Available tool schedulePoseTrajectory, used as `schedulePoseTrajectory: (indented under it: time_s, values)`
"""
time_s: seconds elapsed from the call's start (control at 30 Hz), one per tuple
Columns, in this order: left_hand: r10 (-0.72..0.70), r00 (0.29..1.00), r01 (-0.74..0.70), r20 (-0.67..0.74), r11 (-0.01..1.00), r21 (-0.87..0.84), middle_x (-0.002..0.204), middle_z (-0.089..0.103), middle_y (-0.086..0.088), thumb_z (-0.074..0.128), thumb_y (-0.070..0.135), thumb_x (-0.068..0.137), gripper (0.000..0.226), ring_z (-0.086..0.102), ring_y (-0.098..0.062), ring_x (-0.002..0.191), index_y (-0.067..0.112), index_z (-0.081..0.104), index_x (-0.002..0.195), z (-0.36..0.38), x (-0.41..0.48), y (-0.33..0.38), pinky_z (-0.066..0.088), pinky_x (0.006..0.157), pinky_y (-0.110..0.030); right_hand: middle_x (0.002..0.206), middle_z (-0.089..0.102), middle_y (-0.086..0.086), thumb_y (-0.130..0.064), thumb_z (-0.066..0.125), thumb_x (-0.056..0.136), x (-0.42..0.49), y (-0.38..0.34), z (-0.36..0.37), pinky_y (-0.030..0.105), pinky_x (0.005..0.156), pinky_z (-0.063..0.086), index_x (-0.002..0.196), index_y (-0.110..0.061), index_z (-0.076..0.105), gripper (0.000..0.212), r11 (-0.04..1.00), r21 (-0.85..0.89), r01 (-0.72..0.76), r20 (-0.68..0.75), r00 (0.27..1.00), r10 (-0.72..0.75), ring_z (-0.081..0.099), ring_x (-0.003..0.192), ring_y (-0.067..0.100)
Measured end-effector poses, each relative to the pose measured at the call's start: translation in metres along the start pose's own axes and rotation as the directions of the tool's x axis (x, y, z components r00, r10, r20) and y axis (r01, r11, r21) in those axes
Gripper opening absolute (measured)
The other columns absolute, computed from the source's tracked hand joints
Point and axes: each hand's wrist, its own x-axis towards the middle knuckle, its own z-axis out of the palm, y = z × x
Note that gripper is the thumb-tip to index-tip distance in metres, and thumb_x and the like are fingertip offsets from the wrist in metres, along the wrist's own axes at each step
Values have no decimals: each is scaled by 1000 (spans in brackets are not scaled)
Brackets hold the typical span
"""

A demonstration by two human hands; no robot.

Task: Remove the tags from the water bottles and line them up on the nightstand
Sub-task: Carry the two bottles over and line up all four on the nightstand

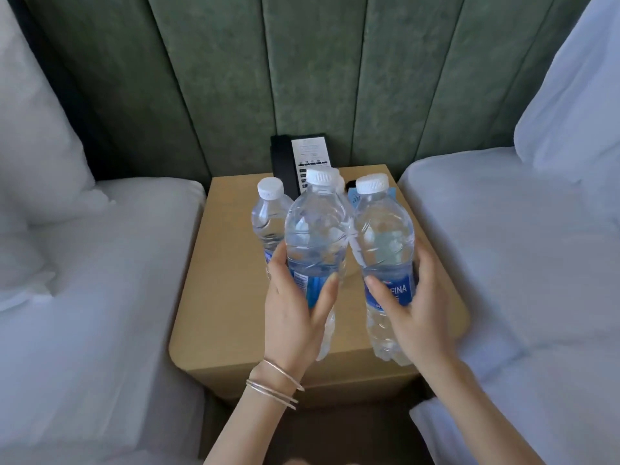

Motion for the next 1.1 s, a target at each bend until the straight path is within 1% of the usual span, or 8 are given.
schedulePoseTrajectory:
  time_s: [0.1,0.33,0.43,0.57,0.7,0.87,1.0,1.1]
  values:
    - [102,994,-104,-28,992,-77,116,48,36,54,43,82,54,54,8,104,22,28,125,16,-3,-24,40,80,-6,116,57,-20,-42,65,74,-2,32,13,9,78,47,129,-10,42,67,993,55,108,-61,993,-104,59,104,-4]
    - [258,960,-270,-110,956,-112,124,50,13,54,47,81,57,53,1,110,21,30,127,44,-18,-71,42,86,-11,110,56,-34,-36,63,76,-6,79,32,9,77,46,121,-36,39,51,936,97,337,-188,930,-316,59,101,-6]
    - [315,938,-332,-143,936,-115,121,49,20,53,47,80,51,53,4,109,35,28,122,46,-21,-81,40,84,-9,111,55,-37,-35,63,78,-5,89,34,9,77,46,122,-40,35,52,907,80,414,-199,898,-393,58,100,-9]
    - [350,918,-375,-185,919,-122,114,46,33,51,50,80,48,50,9,106,32,31,120,51,-17,-90,37,82,-4,115,53,-34,-40,64,80,1,96,40,13,81,46,127,-41,33,57,871,77,486,-239,857,-457,58,104,-5]
    - [360,903,-393,-236,912,-114,109,43,38,57,46,86,54,49,12,102,16,36,125,60,-1,-99,35,80,-1,124,52,-19,-51,60,81,13,110,50,35,92,48,137,-27,30,68,867,120,483,-268,857,-441,55,114,9]
    - [366,902,-403,-230,905,-138,113,47,27,50,46,82,64,49,10,101,8,34,130,63,-1,-99,37,82,-4,126,50,-19,-57,52,79,13,114,47,19,87,46,146,-21,13,85,919,16,395,-169,906,-387,54,110,-2]
    - [334,915,-365,-228,925,-110,119,51,8,55,32,89,55,49,0,104,6,33,132,62,-2,-99,35,80,-1,142,38,-16,-69,41,81,4,112,36,23,92,43,148,-32,-2,88,931,-167,325,-72,938,-340,47,120,2]
    - [320,922,-349,-218,930,-110,117,50,11,55,32,89,58,49,-1,105,5,32,134,61,-4,-96,33,80,1,144,38,-16,-72,33,83,-8,121,22,30,95,43,146,-35,11,76,877,-351,329,15,938,-346,43,126,5]
